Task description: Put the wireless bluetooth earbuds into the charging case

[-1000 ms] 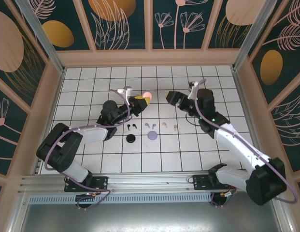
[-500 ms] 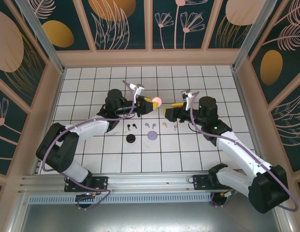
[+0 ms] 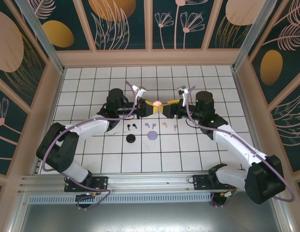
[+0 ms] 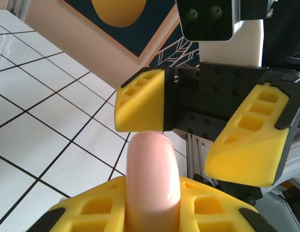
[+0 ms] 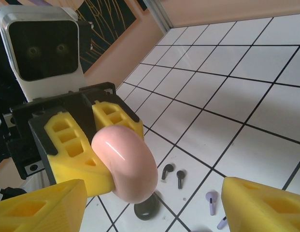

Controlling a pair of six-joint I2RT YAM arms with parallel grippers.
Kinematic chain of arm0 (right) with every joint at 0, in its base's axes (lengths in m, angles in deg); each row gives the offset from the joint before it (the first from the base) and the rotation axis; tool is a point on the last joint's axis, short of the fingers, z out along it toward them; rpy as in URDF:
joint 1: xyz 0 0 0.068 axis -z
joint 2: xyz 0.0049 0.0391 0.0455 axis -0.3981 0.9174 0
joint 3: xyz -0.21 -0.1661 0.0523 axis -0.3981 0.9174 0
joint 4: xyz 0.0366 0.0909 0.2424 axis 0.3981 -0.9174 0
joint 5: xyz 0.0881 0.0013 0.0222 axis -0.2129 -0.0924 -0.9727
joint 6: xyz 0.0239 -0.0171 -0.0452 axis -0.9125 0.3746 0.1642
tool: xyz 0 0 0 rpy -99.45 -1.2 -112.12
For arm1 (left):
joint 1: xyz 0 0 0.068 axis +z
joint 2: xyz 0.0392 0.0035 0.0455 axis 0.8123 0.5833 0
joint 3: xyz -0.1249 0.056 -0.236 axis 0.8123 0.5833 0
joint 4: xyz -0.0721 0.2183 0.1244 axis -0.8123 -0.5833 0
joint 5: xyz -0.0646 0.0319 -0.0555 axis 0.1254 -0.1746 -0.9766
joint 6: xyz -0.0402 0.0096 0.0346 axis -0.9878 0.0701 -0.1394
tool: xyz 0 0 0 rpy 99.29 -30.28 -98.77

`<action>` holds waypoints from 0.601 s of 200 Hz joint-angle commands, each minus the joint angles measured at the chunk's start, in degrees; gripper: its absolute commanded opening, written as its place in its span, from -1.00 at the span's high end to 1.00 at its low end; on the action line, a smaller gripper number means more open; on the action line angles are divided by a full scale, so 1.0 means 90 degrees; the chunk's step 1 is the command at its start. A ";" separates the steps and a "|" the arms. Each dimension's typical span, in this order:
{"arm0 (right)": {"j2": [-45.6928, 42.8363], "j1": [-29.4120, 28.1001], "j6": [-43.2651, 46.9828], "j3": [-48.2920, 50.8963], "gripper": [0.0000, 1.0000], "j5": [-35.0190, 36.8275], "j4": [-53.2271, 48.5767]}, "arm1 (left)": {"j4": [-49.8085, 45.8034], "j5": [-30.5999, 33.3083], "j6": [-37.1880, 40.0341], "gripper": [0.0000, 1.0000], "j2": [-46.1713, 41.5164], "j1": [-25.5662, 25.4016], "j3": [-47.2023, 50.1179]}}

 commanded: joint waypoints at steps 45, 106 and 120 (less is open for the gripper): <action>0.0225 0.0045 0.0121 -0.0078 -0.40 -0.0193 0.0371 | 0.0031 -0.0108 0.0145 1.00 -0.0029 -0.0005 -0.0201; 0.0362 0.0455 -0.0087 0.0275 -0.29 0.0073 0.0624 | 0.0078 -0.0154 0.0091 1.00 -0.0149 -0.0005 -0.0210; 0.0360 0.0529 -0.0123 0.0296 -0.28 0.0058 0.0635 | 0.0041 -0.0152 0.0115 1.00 -0.0185 -0.0005 -0.0210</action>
